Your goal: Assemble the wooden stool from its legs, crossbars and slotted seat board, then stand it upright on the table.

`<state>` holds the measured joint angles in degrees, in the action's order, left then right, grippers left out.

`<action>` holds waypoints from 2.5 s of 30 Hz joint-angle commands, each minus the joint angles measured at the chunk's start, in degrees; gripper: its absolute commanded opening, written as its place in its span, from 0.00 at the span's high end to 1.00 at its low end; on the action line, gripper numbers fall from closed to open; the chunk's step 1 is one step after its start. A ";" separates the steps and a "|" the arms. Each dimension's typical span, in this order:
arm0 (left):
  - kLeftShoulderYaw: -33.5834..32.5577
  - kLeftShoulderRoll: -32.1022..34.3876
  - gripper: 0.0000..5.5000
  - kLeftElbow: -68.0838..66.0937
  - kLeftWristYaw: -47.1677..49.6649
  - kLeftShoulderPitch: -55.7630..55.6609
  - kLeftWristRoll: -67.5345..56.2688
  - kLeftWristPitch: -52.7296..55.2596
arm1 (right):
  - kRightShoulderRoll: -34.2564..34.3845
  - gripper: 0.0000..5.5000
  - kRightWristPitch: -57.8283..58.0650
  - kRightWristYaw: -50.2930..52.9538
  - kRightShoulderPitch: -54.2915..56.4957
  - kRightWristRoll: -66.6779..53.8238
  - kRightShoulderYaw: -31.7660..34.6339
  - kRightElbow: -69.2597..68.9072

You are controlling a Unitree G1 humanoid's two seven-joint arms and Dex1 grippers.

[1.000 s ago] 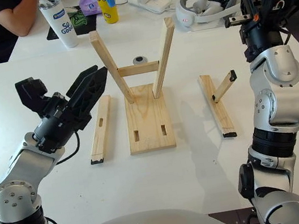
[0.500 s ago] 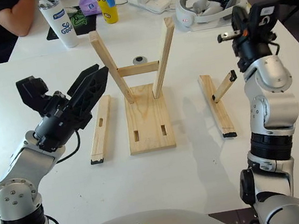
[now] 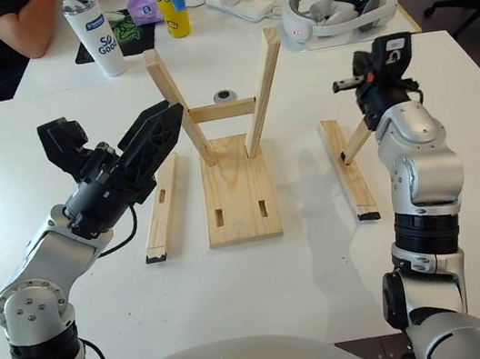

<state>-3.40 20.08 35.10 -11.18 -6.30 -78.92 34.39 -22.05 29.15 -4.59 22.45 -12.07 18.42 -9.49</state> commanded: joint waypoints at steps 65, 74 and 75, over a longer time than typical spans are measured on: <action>-1.29 6.54 0.03 3.20 5.93 1.22 -5.79 -1.07 | -0.41 0.21 21.51 -10.71 -33.03 -1.20 -7.83 -14.37; -1.83 6.83 0.03 3.48 6.55 0.92 -5.11 -0.80 | -0.72 0.36 23.55 -10.60 -33.20 -1.12 -8.52 -14.10; -1.94 6.76 0.03 3.74 6.53 1.38 -4.69 -0.97 | -1.16 0.39 23.86 -10.91 -33.18 -1.14 -8.64 -14.16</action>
<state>-4.91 26.24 38.55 -4.81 -4.97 -84.74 33.18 -22.78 50.98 -15.29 -9.74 -12.88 10.03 -23.72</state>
